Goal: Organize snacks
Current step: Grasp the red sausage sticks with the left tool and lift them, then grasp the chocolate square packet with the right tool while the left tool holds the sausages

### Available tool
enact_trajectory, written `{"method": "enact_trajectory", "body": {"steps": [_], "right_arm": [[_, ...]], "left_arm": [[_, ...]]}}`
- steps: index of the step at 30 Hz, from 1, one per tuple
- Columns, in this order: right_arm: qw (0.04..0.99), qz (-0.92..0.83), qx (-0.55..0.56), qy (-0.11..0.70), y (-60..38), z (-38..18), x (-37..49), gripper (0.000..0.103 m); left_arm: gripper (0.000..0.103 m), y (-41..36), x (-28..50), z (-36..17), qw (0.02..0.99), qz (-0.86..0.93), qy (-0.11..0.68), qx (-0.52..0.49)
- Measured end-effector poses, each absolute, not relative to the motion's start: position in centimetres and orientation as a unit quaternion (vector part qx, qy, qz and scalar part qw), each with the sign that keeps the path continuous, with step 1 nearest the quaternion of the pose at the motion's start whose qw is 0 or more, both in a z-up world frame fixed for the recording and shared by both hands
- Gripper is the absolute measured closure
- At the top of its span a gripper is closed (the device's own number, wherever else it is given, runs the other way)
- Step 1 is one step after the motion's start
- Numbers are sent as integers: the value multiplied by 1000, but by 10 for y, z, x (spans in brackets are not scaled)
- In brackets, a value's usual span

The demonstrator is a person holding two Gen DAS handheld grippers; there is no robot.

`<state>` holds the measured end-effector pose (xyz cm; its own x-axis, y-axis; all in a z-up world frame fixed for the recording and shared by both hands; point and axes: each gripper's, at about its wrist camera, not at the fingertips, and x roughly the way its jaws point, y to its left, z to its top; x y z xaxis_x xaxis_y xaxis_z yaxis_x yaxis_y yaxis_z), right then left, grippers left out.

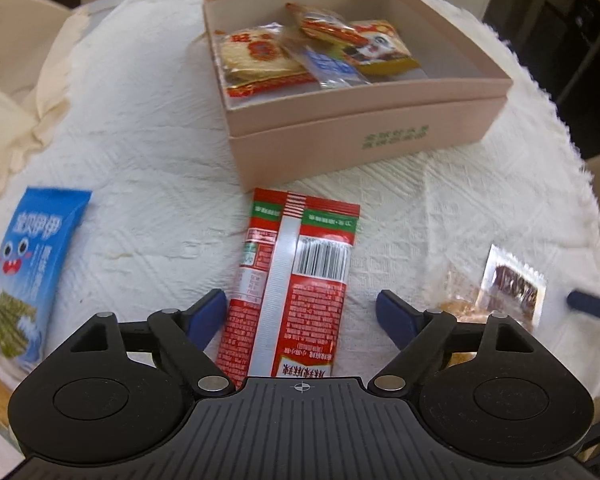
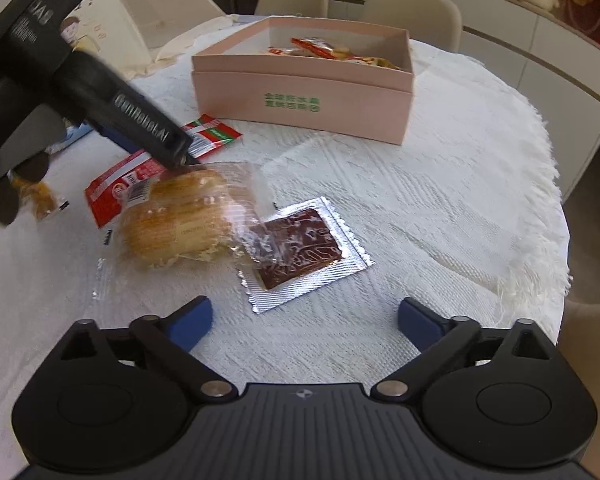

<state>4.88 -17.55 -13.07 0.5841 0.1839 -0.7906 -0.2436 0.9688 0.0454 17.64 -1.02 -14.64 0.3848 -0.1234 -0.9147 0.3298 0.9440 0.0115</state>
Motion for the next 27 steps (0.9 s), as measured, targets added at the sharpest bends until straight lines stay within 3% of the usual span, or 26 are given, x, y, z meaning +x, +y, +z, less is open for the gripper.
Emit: {"method": "enact_trajectory", "body": {"steps": [3, 5, 7, 9, 14, 18, 20, 23, 27], "right_arm": [[895, 120, -33, 429, -177, -132, 46, 0], [897, 118, -31, 424, -177, -133, 44, 0], [898, 118, -31, 423, -177, -132, 43, 0], [894, 120, -33, 430, -177, -131, 46, 0], [873, 157, -57, 459, -184, -125, 64, 1], [892, 66, -102, 436, -208, -124, 79, 1], [896, 29, -105, 430, -221, -121, 85, 8], [896, 38, -34, 440, -238, -110, 88, 10], [874, 105, 80, 468, -231, -106, 89, 28]], "left_arm": [[17, -8, 174, -147, 831, -138, 532, 93], [24, -5, 171, -145, 836, -131, 525, 91], [43, 0, 167, -142, 843, -114, 520, 82], [49, 8, 164, -138, 843, -107, 525, 53], [50, 33, 127, -121, 840, -123, 527, -44], [50, 51, 87, -106, 841, -122, 518, -96], [50, 63, 69, -100, 844, -107, 511, -122], [50, 83, 57, -97, 846, -73, 503, -160], [50, 103, 57, -99, 838, -41, 505, -203]]}}
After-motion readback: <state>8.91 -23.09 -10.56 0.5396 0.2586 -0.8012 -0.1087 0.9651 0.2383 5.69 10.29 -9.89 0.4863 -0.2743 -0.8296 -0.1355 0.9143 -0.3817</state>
